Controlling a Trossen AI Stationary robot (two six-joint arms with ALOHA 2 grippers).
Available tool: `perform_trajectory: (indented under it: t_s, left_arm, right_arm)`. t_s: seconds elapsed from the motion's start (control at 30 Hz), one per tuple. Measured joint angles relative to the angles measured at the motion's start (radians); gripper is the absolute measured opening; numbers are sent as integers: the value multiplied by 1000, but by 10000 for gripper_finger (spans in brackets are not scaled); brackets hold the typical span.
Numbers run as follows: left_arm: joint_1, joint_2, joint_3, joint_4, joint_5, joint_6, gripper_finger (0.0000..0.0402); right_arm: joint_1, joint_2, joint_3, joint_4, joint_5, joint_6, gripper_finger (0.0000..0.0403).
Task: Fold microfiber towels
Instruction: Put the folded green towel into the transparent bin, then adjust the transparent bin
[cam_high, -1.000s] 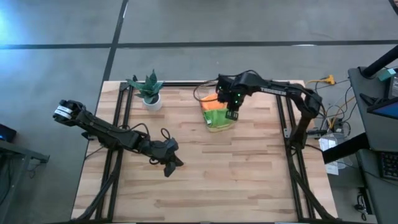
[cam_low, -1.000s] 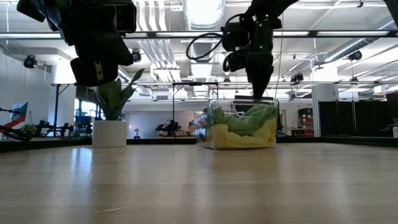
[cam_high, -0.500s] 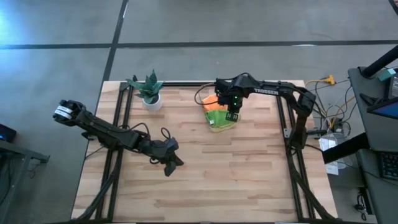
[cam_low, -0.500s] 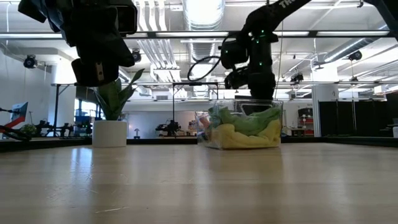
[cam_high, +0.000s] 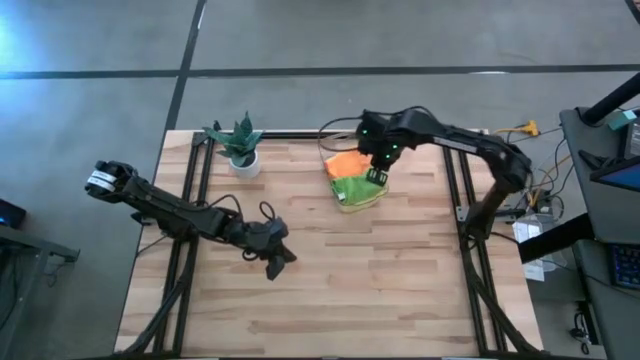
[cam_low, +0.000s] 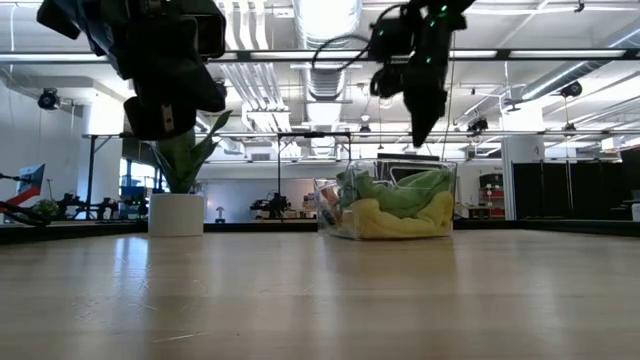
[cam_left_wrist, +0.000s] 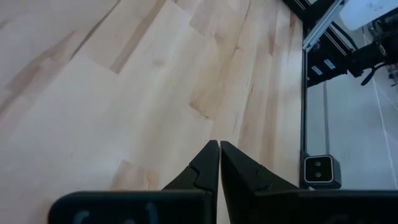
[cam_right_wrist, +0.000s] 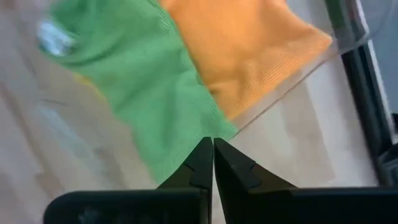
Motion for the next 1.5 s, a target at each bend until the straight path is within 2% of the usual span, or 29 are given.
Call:
perform_trajectory:
  t_s: [0.13,0.23,0.3,0.4,0.53,0.6,0.77,0.9,0.97,1.03,1.3,1.5]
  left_arm:
    - [5,3,0,3,-4,28,0]
    - [6,11,0,2,-3,29,0]
    - [6,15,4,2,-3,29,0]
    - [6,2,6,4,-3,32,0]
    - [6,-15,6,13,-27,53,0]
    - [9,-16,6,25,-27,59,0]
    - [11,-16,6,25,-27,56,0]
    - [11,-16,6,29,-27,48,0]
    - [11,-16,6,32,-27,29,0]
    - [11,-16,6,33,-27,22,0]
    - [11,-16,7,57,-26,1,0]
    - [11,-16,7,55,-23,-23,0]
  right_arm:
    - [1,-99,-71,24,-43,89,8]
    - [2,-176,-196,96,-51,178,8]
    - [5,-245,-298,176,-96,246,8]
    - [46,-378,-462,394,-172,385,8]
    - [157,-521,-659,741,-158,624,8]
    - [222,-541,-720,831,-129,717,8]
    - [365,-489,-769,830,9,852,8]
    - [386,-434,-771,775,173,930,8]
    - [366,-415,-772,744,233,937,8]
    - [330,-399,-772,738,249,920,8]
    - [145,-295,-705,733,242,747,8]
    - [-1,-199,-590,743,258,624,8]
